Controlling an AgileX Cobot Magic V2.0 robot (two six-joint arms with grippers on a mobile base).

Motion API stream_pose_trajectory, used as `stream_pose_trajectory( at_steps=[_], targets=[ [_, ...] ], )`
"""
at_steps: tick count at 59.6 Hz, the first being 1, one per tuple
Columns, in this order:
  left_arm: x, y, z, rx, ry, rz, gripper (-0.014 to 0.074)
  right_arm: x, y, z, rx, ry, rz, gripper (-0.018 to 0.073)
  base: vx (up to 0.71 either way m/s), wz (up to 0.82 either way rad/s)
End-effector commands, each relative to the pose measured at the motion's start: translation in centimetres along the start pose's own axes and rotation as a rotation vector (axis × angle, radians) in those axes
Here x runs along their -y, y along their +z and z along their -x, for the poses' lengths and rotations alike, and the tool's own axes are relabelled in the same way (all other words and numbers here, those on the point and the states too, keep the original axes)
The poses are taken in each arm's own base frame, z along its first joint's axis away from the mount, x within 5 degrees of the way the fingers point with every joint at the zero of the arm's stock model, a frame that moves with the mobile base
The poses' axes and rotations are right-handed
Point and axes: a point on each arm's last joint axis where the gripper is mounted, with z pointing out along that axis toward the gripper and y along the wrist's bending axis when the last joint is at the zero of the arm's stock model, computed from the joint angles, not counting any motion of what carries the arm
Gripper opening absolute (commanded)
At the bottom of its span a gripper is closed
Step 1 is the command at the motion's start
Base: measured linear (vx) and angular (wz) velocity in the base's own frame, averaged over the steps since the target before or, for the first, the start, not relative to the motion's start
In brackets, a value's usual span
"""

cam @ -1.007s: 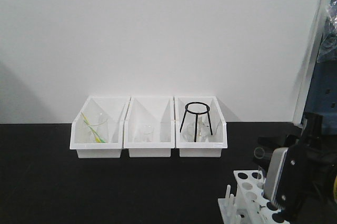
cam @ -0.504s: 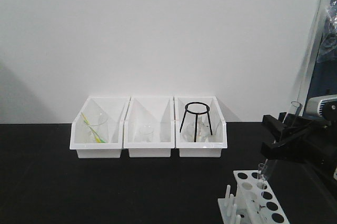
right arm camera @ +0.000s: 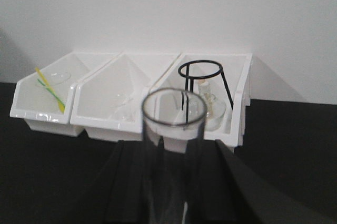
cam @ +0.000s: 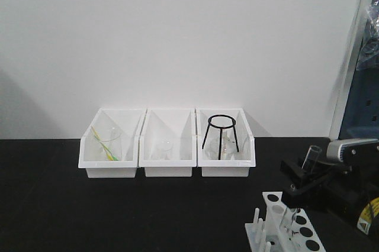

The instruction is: Flip and reinsert test tube from rack

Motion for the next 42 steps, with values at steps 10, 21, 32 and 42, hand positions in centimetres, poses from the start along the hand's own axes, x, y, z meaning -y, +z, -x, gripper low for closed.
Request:
stream_pose_trajectory(
  at_steps=[10, 21, 32, 42],
  targets=[
    [0.2, -0.1, 0.8, 0.097, -0.003, -0.023, -0.0006, -0.5, -0.3, 1.7, 0.127, -0.096, 0.041, 0.0155, 0.00, 0.00],
    [0.2, -0.1, 0.8, 0.097, -0.003, -0.023, -0.0006, -0.3, -0.1, 1.2, 0.095, -0.114, 0.028, 0.0155, 0.00, 0.00],
    [0.2, -0.1, 0.8, 0.097, -0.003, -0.023, -0.0006, 0.1, 1.0, -0.5, 0.045, -0.094, 0.032, 0.0155, 0.00, 0.00],
    [0.2, -0.1, 0.8, 0.097, -0.003, -0.023, -0.0006, 0.4, 2.3, -2.6, -0.001, -0.070, 0.047, 0.0155, 0.00, 0.00]
  ],
)
